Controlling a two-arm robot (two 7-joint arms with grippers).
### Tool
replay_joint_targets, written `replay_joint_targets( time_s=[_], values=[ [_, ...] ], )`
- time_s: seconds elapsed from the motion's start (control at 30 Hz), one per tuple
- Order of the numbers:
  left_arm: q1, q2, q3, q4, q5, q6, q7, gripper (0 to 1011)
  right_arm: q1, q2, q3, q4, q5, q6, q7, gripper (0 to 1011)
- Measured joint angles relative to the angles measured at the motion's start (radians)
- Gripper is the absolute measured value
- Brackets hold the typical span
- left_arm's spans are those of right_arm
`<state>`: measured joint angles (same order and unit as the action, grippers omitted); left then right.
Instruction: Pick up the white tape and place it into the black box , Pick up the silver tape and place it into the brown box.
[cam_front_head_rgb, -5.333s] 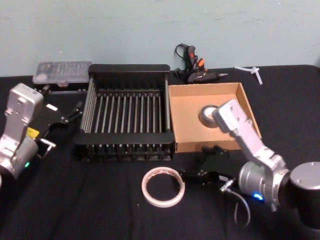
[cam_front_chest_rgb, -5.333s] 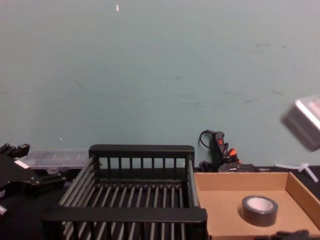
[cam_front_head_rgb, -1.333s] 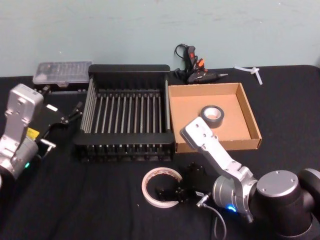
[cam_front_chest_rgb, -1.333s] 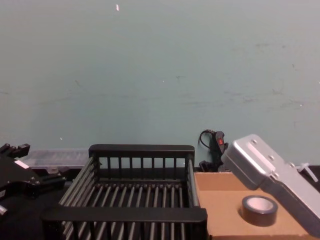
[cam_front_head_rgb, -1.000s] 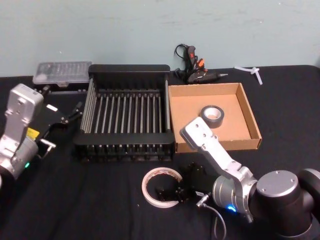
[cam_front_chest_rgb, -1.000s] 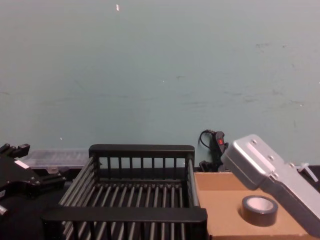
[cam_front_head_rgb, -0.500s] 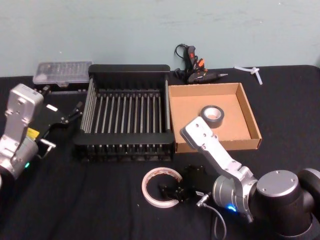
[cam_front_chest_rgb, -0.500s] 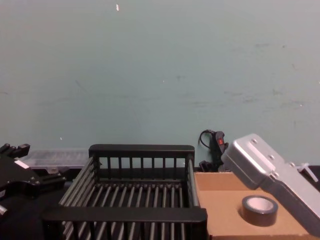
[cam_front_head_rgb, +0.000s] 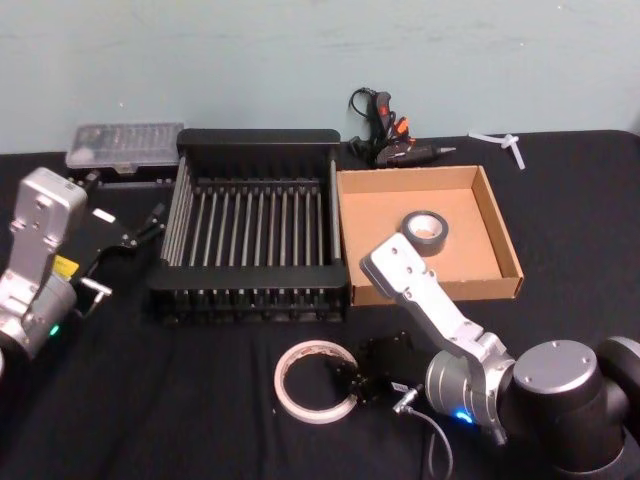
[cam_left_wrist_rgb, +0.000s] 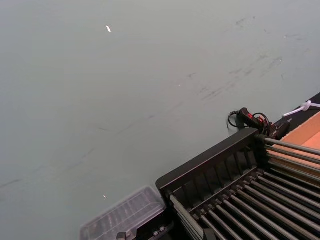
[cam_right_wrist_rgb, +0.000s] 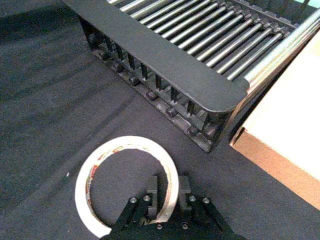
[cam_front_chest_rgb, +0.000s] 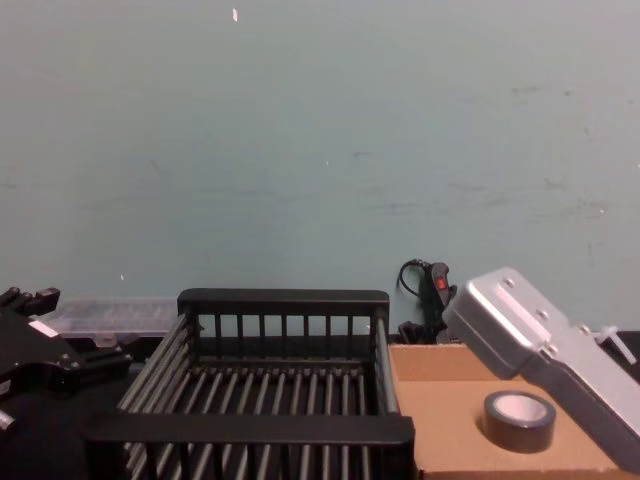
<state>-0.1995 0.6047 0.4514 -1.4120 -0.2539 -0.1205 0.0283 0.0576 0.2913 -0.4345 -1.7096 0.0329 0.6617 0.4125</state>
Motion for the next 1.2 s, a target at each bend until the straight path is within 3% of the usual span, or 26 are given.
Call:
replay_joint_targets(
  time_s=[0.23, 0.77, 1.2],
  values=[
    [0.0, 0.0, 0.0, 0.0, 0.0, 0.0, 0.0, 1001, 0.0, 0.0, 0.0, 0.0, 0.0, 0.0, 0.0, 100],
    [0.0, 0.0, 0.0, 0.0, 0.0, 0.0, 0.0, 1001, -0.001, -0.001, 0.001, 0.0, 0.003, -0.001, 0.0, 97],
    [0.0, 0.0, 0.0, 0.0, 0.0, 0.0, 0.0, 1001, -0.001, 0.016, 0.016, -0.032, 0.037, -0.048, 0.011, 97]
  ],
)
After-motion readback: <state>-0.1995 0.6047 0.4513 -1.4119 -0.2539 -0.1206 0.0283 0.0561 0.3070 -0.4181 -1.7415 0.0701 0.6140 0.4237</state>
